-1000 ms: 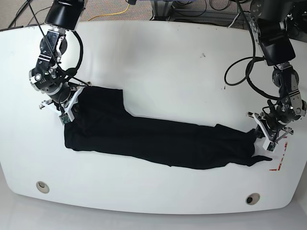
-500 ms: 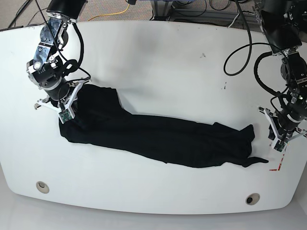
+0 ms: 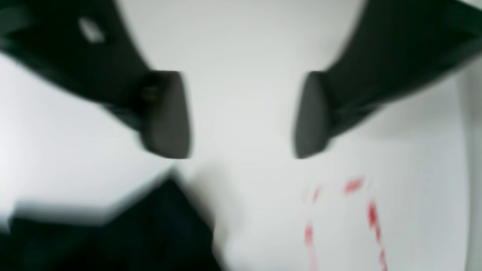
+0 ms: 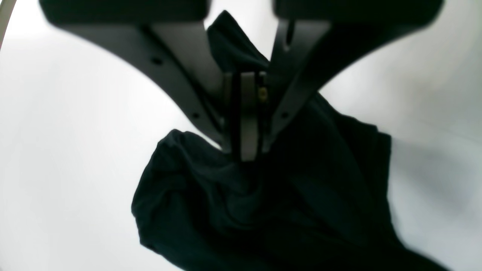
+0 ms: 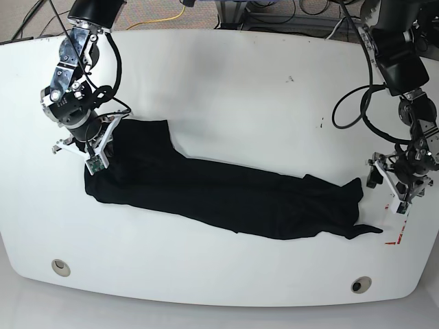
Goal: Layout the t-shirt on the table in an organized manner, then fold the t-shirt properly
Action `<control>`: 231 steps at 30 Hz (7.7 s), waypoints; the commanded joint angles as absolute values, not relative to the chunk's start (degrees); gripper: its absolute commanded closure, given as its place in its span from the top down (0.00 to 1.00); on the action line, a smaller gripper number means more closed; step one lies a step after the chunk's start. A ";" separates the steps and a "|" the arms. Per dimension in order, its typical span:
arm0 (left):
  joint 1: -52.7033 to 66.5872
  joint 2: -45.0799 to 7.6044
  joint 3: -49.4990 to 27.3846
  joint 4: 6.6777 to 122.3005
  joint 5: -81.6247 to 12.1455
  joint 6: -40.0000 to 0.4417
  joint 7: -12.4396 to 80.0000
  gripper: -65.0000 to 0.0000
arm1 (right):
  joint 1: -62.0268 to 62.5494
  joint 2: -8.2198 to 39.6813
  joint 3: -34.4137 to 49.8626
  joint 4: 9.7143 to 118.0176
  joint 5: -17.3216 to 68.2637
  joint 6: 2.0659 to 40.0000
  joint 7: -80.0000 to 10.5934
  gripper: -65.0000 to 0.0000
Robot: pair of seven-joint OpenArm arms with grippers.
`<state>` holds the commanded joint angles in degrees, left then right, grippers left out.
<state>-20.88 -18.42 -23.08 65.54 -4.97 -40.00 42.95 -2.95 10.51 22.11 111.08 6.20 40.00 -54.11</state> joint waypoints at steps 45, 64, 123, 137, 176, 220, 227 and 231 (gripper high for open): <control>-29.76 -14.81 -17.89 49.36 -4.88 -40.00 33.27 0.00 | -2.95 10.42 22.29 112.66 6.20 40.00 -54.02 0.00; -22.55 -17.98 -22.46 91.65 -4.97 -40.00 61.49 0.01 | -2.24 10.86 22.55 115.74 6.20 40.00 -54.37 0.00; -25.36 -16.92 -18.68 58.51 -4.88 -40.00 46.11 0.57 | 2.51 10.59 22.02 112.75 5.93 40.00 -54.37 0.00; -25.36 -16.75 -18.51 54.90 -4.88 -40.00 45.41 0.47 | 2.42 10.59 22.20 112.75 5.76 40.00 -54.37 0.00; -29.85 -16.92 -18.51 80.48 -4.97 -40.00 59.30 0.01 | 2.59 10.51 22.29 112.75 5.76 40.00 -54.37 0.00; -23.87 -20.18 -18.51 85.49 -4.97 -40.00 63.08 0.48 | 2.95 10.59 22.11 112.75 5.76 40.00 -54.37 0.00; -25.80 -17.98 -18.42 76.97 -4.97 -40.00 61.93 0.48 | 2.95 10.59 22.11 112.75 5.76 40.00 -54.37 0.00; -24.75 -16.57 -18.68 74.07 -4.97 -40.00 61.32 0.48 | 2.95 10.59 22.11 112.75 5.76 40.00 -54.37 0.00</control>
